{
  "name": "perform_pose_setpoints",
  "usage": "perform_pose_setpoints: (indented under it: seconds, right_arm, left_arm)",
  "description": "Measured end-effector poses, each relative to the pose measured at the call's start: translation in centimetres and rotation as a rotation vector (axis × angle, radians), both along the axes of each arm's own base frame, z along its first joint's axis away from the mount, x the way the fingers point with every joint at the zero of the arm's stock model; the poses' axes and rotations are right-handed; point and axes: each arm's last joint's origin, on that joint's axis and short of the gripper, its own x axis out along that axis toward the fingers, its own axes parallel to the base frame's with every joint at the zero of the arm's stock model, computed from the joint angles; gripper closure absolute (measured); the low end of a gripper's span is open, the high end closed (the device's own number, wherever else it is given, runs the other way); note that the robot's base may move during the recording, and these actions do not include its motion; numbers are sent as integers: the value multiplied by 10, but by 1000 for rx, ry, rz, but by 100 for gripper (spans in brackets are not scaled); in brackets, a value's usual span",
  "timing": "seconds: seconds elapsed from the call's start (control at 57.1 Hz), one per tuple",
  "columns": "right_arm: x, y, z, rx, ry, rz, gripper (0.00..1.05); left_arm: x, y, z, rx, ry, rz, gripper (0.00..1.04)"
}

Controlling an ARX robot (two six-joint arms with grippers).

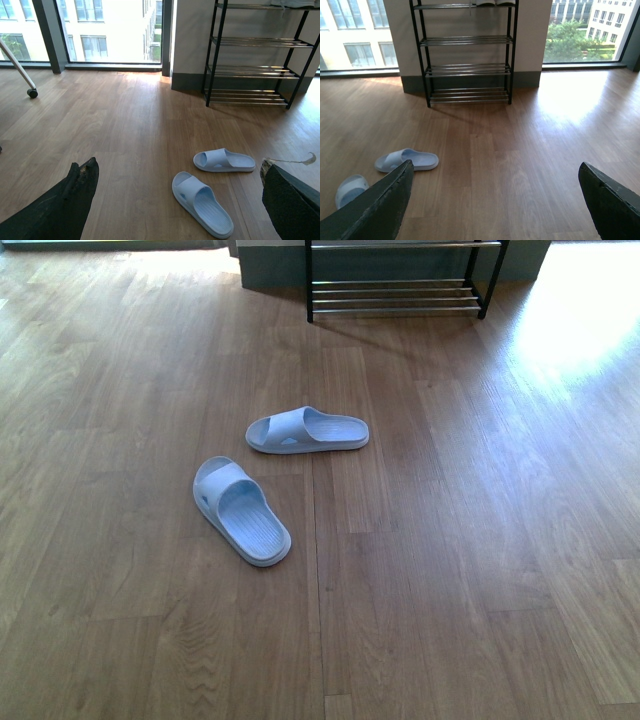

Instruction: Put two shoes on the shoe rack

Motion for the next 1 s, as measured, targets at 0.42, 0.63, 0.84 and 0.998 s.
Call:
perform_pose_setpoints:
  seconds: [0.42,0.63,0.84,0.998]
  right_arm:
    - [0,0,0,0,0,0,9]
    - [0,0,0,0,0,0,9]
    - [0,0,0,0,0,0,9]
    - [0,0,0,0,0,0,9]
  left_arm:
    - [0,0,0,0,0,0,9]
    - [0,0,0,0,0,0,9]
    - [0,0,0,0,0,0,9]
    - [0,0,0,0,0,0,9]
